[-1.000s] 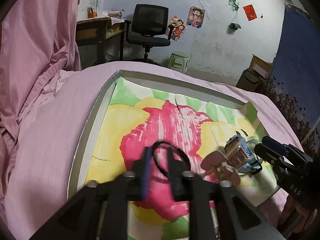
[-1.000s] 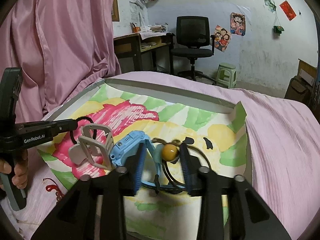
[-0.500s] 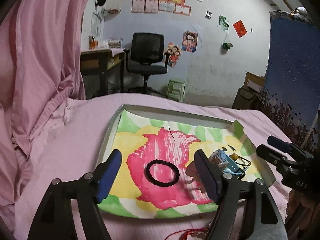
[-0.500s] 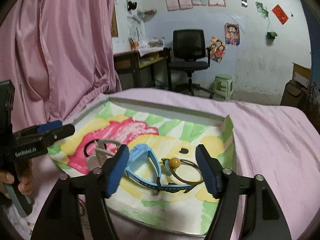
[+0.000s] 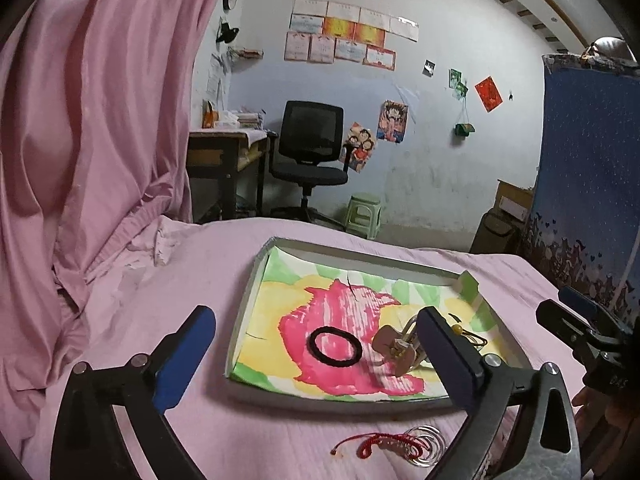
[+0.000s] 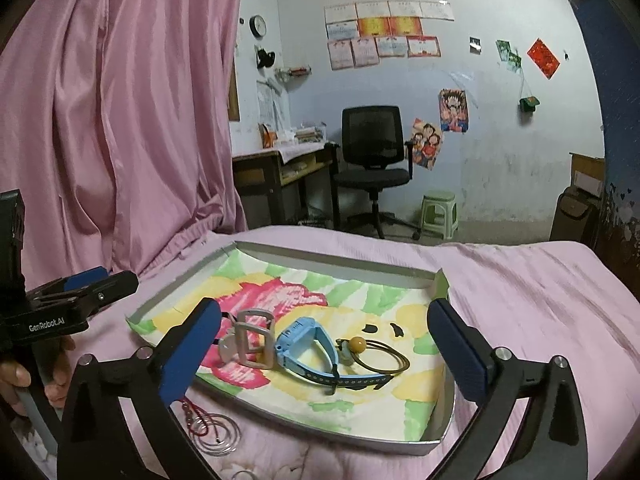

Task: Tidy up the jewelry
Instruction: 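Withdraw both tools from the tray back over the bed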

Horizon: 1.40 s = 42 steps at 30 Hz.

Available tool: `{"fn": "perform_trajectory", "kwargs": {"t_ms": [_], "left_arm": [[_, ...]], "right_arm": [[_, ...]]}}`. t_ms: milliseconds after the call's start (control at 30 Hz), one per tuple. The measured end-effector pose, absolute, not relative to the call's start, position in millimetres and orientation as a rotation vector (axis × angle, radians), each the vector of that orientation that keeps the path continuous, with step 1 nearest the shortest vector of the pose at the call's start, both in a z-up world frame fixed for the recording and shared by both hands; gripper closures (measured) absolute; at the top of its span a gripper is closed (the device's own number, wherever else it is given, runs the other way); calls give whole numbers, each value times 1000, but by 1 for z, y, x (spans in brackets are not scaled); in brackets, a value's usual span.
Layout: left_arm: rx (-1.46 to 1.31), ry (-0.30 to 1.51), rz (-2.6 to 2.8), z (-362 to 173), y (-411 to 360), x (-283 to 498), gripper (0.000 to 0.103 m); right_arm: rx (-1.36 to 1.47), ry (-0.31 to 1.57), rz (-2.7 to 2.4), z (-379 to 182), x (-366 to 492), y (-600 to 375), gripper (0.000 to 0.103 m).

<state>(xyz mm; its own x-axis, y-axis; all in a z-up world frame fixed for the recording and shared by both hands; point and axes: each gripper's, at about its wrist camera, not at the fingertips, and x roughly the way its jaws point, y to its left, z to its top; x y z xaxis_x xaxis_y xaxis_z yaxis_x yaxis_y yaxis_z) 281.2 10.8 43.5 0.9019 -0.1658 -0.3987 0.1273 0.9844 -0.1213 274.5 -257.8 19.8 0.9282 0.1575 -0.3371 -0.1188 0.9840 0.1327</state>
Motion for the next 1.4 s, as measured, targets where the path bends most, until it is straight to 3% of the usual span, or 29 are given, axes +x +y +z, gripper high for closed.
{"fn": "perform_trajectory", "kwargs": {"t_ms": [1400], "left_arm": [[-71, 355, -157, 40, 3, 150, 0]], "right_arm": [[97, 292, 110, 19, 146, -259, 1]]}}
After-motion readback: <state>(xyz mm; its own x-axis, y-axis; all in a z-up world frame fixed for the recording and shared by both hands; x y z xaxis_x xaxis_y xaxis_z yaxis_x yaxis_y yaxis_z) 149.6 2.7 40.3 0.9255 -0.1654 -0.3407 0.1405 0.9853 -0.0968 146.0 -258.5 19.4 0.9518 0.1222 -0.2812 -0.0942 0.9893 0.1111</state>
